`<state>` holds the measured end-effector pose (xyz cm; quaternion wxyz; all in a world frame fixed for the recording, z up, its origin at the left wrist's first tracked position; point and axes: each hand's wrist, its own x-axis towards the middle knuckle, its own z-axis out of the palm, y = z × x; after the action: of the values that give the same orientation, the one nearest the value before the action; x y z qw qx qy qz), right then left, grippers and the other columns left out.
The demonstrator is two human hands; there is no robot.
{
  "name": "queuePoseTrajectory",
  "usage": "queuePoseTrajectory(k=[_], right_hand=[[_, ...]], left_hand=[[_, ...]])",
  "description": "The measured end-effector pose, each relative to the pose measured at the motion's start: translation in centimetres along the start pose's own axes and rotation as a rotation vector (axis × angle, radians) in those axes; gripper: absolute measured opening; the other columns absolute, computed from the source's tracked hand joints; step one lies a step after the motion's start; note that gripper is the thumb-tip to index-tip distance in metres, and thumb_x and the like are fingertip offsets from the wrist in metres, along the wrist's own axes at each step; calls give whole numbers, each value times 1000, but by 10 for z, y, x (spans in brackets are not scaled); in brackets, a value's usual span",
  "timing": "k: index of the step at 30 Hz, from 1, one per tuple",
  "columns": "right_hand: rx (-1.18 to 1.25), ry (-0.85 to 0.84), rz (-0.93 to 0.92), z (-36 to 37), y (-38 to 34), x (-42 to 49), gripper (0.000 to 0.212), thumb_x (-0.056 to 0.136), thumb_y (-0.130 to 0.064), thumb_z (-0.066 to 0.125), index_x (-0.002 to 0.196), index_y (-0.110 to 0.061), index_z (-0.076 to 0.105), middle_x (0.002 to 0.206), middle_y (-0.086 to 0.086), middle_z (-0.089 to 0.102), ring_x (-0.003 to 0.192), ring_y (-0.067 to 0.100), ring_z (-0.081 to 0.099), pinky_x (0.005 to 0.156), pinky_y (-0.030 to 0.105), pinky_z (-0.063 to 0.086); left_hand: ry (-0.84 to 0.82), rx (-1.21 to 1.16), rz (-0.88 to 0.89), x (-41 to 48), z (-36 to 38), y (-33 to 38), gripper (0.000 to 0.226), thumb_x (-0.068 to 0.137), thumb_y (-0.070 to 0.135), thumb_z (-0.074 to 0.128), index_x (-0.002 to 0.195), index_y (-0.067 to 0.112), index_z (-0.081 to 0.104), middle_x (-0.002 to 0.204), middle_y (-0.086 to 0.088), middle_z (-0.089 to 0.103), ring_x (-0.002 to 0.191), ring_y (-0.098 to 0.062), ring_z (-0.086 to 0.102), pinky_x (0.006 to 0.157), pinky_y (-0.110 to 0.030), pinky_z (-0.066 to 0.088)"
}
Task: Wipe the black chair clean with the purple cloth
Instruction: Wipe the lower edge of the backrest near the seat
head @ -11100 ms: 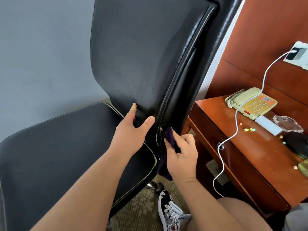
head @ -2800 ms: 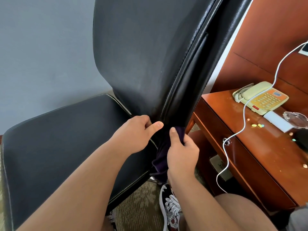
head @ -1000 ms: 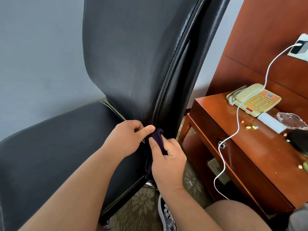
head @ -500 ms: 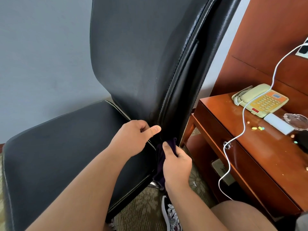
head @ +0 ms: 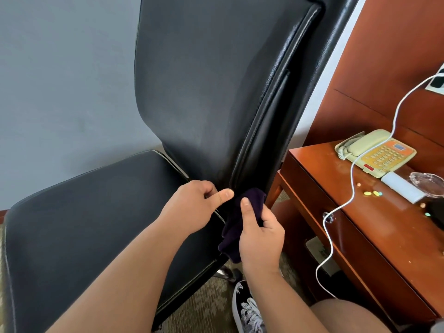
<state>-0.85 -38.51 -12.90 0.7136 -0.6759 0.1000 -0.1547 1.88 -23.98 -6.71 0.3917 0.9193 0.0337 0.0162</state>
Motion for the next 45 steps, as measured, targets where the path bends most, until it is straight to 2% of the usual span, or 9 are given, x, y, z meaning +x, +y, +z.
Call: queuePoseTrajectory(k=[5,11,20,26,29,33,40,43,45], right_hand=[[-22,30,121,-2,23,-1,8,87,-52,70,94,-56,72,90,-18,75,87,3,72,78,35,61],[1,28,226,-3,25,-3,18,89,-43,72,85,-61,70,88,-20,75,85,3,72,82,37,61],[6,-2,-71,0,12,-5,10,89,-47,68,95,-54,71,94,-15,72,94,3,68,82,31,56],[84,125,422,-7,40,-6,17,87,-30,77,78,-44,76,85,-14,76,86,11,73,84,41,60],[118,155,496,-7,44,-9,26,87,-28,77,71,-49,74,78,-18,75,82,11,73,73,33,60],[84,71,412,2,33,-8,18,90,-36,72,76,-48,75,82,-15,76,81,10,73,80,37,59],[-41,53,-14,4,10,1,15,88,-50,65,91,-38,73,88,-7,71,84,11,69,74,36,57],[-192,31,-6,-4,23,2,3,92,-39,68,89,-40,69,91,-12,66,84,-1,63,68,13,48],[-308,25,66,-12,37,0,5,91,-39,68,95,-40,71,92,-14,66,84,-2,62,64,9,44]], left_hand=[[2,6,2,-1,1,0,56,70,83,49,66,28,58,45,13,51,38,-2,45,46,-26,41],[25,22,-1,-2,1,1,54,72,81,49,65,28,58,50,9,50,40,-2,45,46,-23,38],[11,9,5,-1,0,2,57,70,82,48,65,26,58,46,15,51,40,0,45,46,-22,38],[-15,-9,-1,-4,-1,4,67,61,88,42,67,24,58,43,11,46,37,-2,40,44,-23,38],[-20,-7,-1,-4,-2,4,67,60,88,41,67,24,58,44,10,46,37,-3,40,44,-23,38],[-28,1,1,-3,-3,3,61,66,85,44,67,26,59,43,11,47,36,-2,41,44,-22,38],[-20,17,11,0,-1,1,63,64,88,42,67,26,58,44,10,50,37,-2,43,44,-23,40],[-15,20,7,0,0,1,59,70,84,47,66,26,56,44,11,48,36,-3,42,45,-24,39],[-14,13,9,0,1,1,60,69,84,46,65,25,55,43,12,47,36,-2,41,44,-23,38]])
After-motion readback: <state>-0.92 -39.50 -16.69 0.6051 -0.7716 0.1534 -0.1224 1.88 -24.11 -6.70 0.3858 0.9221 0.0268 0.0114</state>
